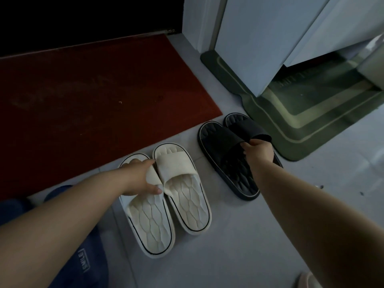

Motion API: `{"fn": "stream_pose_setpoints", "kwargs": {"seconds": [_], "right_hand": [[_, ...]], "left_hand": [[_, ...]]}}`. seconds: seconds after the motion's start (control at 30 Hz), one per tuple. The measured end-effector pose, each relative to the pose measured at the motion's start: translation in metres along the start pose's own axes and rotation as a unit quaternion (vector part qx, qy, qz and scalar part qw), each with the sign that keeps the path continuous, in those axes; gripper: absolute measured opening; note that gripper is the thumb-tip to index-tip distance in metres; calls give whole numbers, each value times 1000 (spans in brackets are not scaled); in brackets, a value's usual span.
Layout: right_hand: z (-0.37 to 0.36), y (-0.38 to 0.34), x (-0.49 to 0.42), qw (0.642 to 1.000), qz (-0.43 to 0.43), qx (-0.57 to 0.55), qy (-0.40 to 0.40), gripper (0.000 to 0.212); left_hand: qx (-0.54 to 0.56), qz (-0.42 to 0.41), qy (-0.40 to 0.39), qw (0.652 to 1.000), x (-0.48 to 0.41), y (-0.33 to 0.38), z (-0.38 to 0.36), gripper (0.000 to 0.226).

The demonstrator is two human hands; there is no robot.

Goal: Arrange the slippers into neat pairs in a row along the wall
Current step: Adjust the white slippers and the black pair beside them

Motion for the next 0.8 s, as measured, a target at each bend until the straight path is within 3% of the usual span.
{"fn": "stream_pose_setpoints", "kwargs": {"seconds": [0.13, 0.2, 0.27, 0.33, 0.4, 0.47, 0.6, 0.8], "right_hand": [[2, -1, 15, 1000, -1, -5, 12, 44], [4, -13, 41, 998, 15, 1, 53, 46], [-8, -34, 75, 991, 115, 39, 50, 44], [-42, -51, 112, 962, 244, 103, -69, 51], [-78, -52, 144, 894, 330, 230, -197, 67], [-94, -47, 155, 853, 353, 311, -226, 76], [-88, -51, 144, 888, 327, 272, -171, 63], [-87, -48, 139, 896, 322, 266, -153, 57]], "left_hand": [[0, -19, -7, 1000, 2, -1, 1, 108], [-4, -26, -16, 1000, 6, -3, 4, 112], [-22, -27, -10, 999, 5, -7, 6, 116], [-49, -6, 11, 999, 2, -16, 8, 114], [-57, 27, 14, 998, 2, -25, 5, 103], [-36, 35, 22, 999, 3, -27, 1, 98], [13, 13, 74, 997, 4, -26, 4, 97], [22, -2, 86, 996, 6, -27, 3, 99]]}}
Point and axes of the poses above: each hand's wrist, its own x-axis away from the middle knuckle, its own z-axis out of the back of the hand, y = z × x, the point moved 7 cm from there along -x, towards the middle knuckle, and after that the axes turned 11 degrees about x, right-handed, at the moved point
